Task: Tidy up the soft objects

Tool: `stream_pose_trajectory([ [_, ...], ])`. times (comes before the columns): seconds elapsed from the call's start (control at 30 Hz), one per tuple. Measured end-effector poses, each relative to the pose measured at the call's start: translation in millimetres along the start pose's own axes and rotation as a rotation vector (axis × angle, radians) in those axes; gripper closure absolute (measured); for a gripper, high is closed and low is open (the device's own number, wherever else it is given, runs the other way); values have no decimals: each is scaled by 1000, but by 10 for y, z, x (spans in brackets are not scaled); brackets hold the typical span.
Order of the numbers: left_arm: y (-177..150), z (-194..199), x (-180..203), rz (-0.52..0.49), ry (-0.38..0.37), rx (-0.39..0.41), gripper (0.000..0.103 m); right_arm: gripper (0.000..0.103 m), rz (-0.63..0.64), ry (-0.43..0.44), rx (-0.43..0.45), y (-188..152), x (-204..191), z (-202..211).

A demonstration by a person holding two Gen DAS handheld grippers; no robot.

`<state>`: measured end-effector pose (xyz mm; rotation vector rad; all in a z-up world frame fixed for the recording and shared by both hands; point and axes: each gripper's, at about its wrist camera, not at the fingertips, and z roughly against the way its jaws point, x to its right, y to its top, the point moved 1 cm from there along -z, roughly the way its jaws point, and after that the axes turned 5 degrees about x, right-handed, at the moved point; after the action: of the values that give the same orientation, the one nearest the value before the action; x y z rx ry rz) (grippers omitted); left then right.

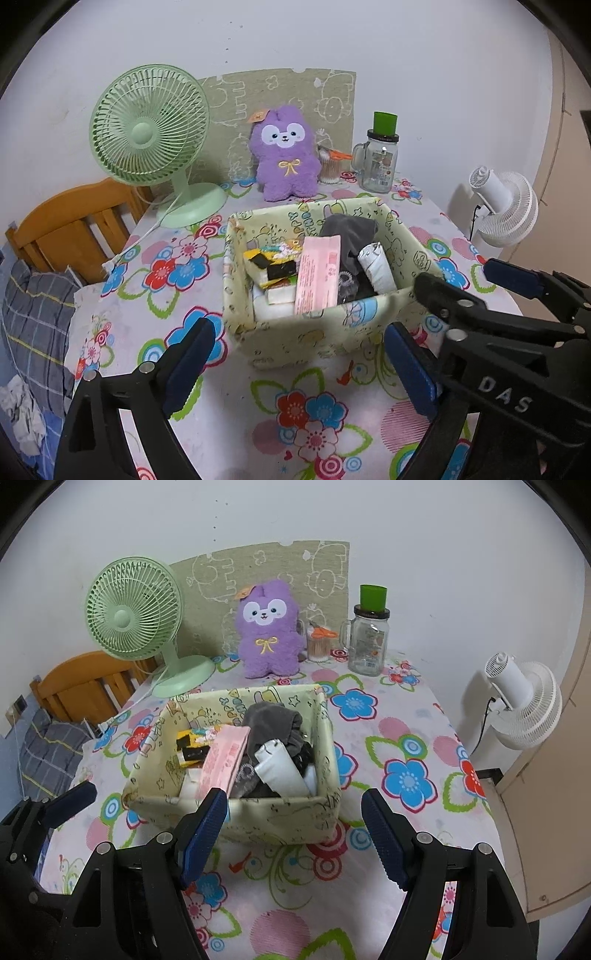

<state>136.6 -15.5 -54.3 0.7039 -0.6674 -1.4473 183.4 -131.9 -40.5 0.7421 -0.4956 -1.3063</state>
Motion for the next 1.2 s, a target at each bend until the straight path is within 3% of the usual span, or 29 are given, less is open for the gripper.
stream_pose_trajectory([
  [0.27,-94,139,-90,19,26,4,8,25,18,-40,21,-107,64,221],
  [0.63,-153,564,-40,-10,24,73,7,23,46,-47,103,-191,46,699],
  [0.77,-192,740,-9,-33,55,113,4,21,45,-48,120,-238,65,852],
  [1.2,-293,1024,-59,4,36,146,1,20,47,-38,163,-393,112,1223],
])
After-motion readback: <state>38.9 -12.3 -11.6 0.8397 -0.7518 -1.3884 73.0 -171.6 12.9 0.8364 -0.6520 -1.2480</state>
